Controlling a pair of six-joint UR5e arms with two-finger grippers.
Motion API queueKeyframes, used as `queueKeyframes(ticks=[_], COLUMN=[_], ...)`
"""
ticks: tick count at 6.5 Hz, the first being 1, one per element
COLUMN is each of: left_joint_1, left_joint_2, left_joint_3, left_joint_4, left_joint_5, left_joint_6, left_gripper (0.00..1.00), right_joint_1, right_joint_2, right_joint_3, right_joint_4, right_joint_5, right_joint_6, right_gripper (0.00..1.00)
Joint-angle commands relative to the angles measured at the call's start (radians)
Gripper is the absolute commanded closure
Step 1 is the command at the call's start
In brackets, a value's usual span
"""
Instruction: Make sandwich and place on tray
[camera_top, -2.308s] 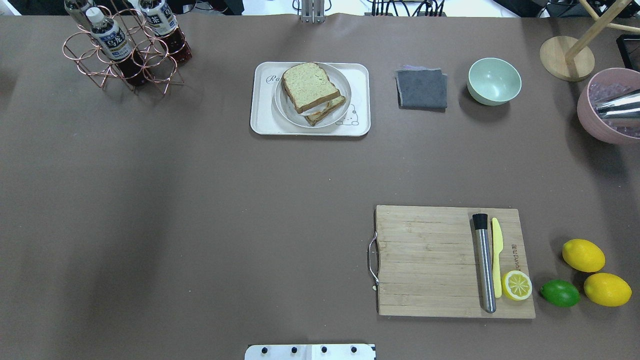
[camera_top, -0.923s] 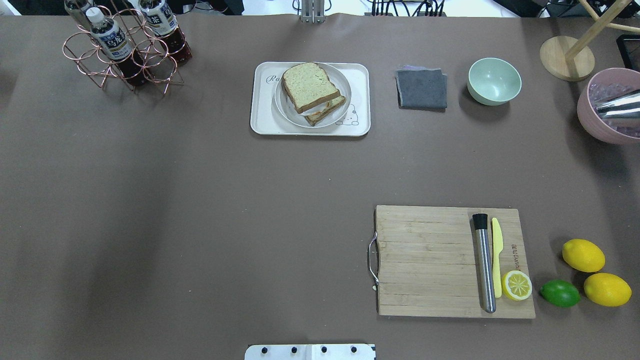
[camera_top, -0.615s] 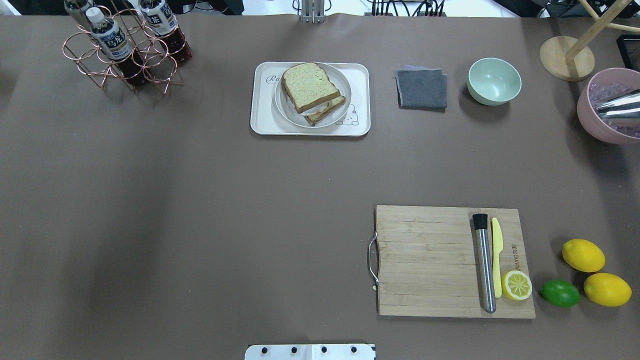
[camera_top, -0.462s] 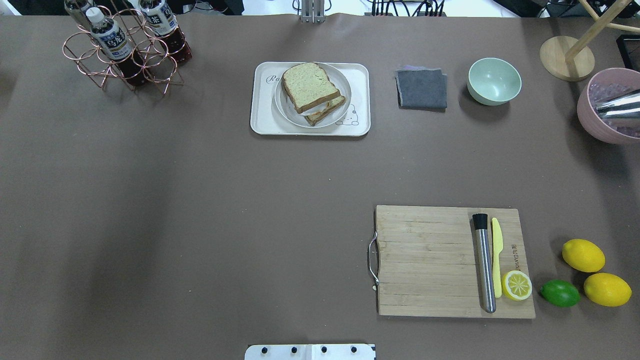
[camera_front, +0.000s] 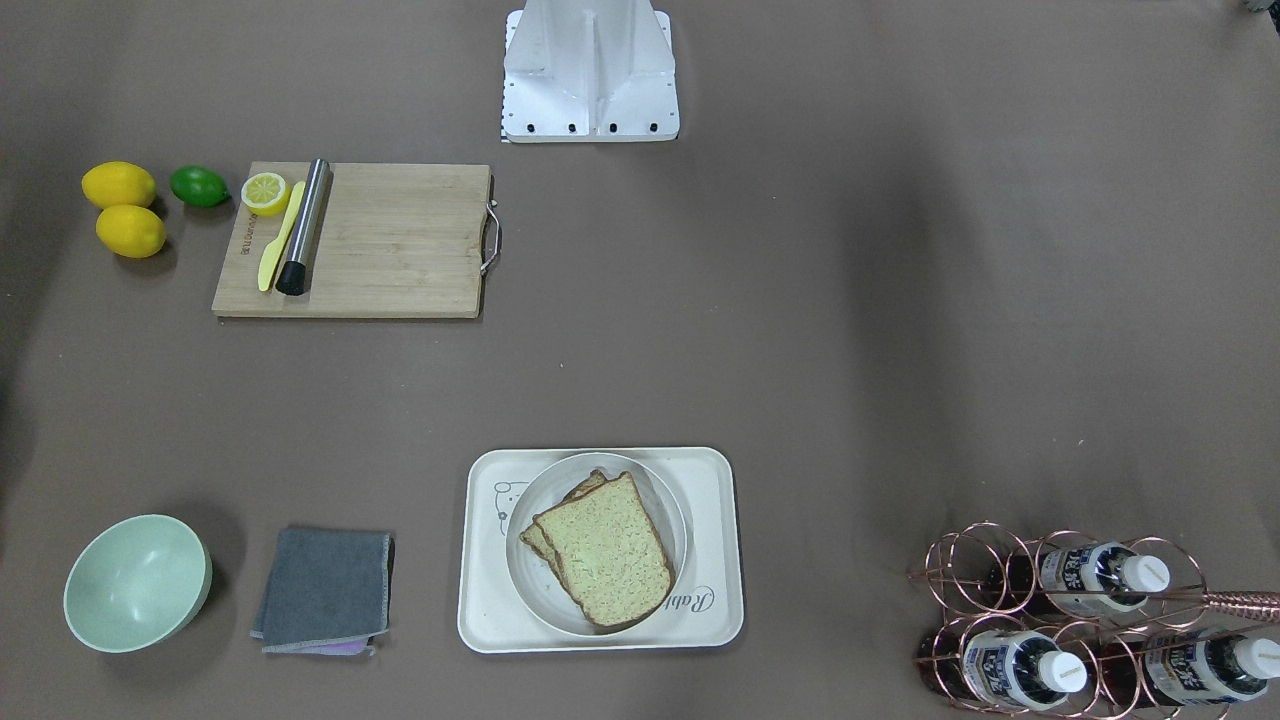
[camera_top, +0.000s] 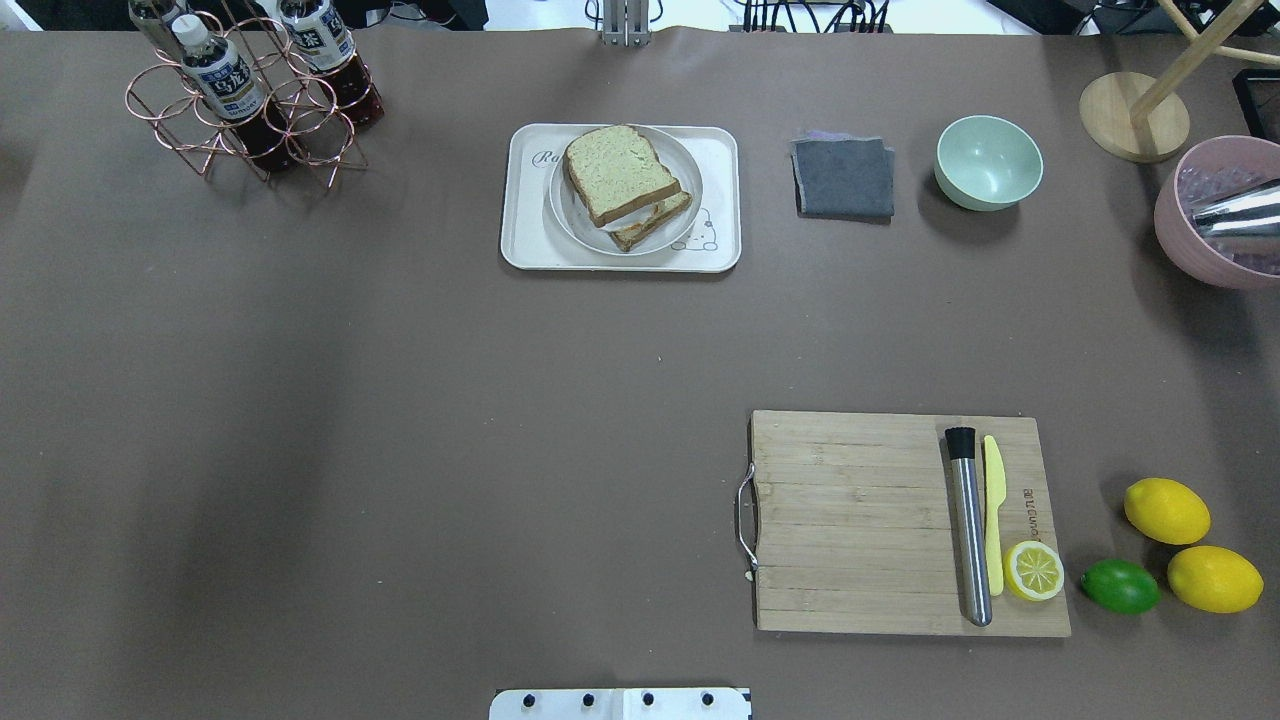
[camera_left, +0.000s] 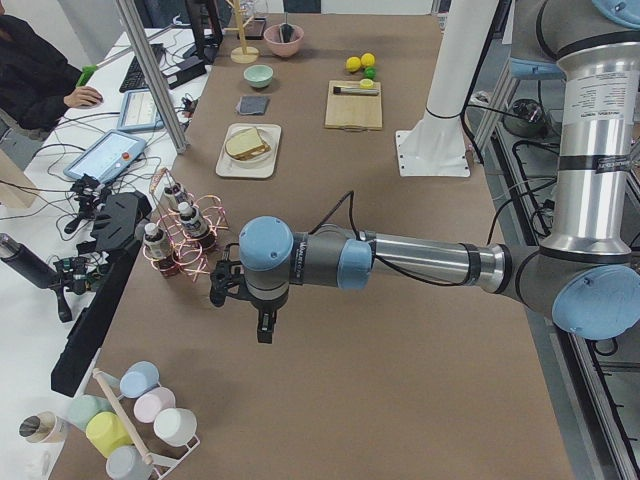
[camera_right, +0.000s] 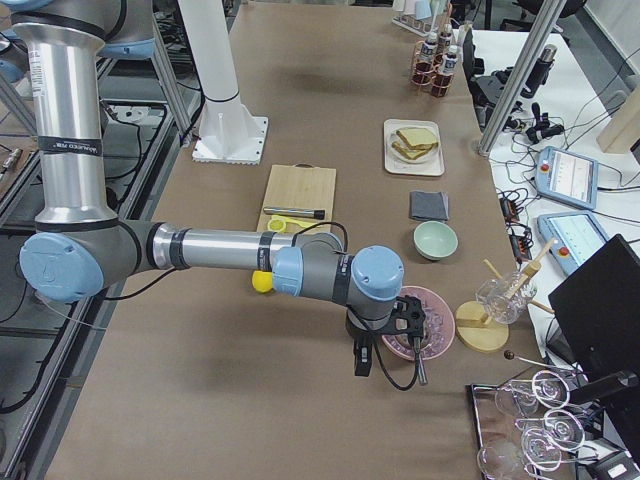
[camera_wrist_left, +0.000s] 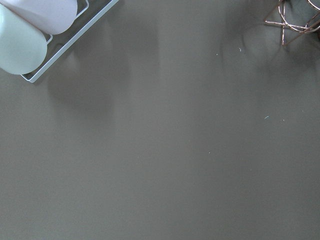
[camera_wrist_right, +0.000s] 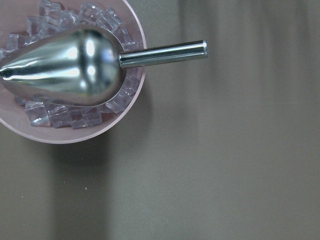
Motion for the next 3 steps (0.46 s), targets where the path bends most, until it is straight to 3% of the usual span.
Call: queueKeyframes(ticks=[1,3], left_joint_1=[0.000,0.000], left_joint_2=[-0.001,0.008], left_joint_3=[0.001,0.001], left_joint_4=[-0.002,-0.002], left_joint_5=[0.001,0.001], left_joint_6=[0.001,0.003], left_gripper=[0.02,0.02], right_joint_1=[0.000,0.000], right_joint_2=[-0.001,0.001], right_joint_3=[0.005,0.008], right_joint_4=[0.000,0.002], right_joint_5=[0.000,0.000], right_joint_6=[0.007,0.005], right_gripper=[0.00,0.00])
